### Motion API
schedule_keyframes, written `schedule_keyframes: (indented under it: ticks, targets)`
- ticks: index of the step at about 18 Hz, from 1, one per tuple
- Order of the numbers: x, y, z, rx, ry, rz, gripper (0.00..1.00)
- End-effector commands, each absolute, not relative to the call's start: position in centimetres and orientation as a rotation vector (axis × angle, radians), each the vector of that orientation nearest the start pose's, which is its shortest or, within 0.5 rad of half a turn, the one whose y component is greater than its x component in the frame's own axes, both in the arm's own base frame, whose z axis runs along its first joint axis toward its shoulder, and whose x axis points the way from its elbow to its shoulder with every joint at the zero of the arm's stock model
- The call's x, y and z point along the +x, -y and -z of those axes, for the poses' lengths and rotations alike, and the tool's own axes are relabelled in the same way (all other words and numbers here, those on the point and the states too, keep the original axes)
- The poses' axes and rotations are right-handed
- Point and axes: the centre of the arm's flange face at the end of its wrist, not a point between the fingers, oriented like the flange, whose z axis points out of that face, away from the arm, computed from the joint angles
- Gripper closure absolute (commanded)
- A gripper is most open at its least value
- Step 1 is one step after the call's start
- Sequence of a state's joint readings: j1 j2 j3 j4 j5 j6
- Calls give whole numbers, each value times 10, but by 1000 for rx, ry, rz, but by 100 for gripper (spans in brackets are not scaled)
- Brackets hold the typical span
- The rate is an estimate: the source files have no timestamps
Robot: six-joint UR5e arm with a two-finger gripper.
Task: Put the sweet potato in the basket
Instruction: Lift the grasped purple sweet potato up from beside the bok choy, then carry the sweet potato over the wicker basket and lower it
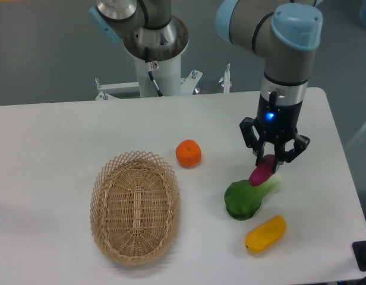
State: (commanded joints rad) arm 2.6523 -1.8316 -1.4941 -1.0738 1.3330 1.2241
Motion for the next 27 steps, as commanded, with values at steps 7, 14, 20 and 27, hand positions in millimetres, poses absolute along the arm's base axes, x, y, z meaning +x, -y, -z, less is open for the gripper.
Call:
schedule_keyframes:
  ticks: [7,14,20,27]
  targets:
    - [-460,-426,-438,-2784,-255,-247,73]
    - [-418,-456,-428,-2802,-173,-208,72]
    - [-359,-501,-399,-2847,-77,-171,72]
    - [-280,-561,-347,-2912,59,-216,71]
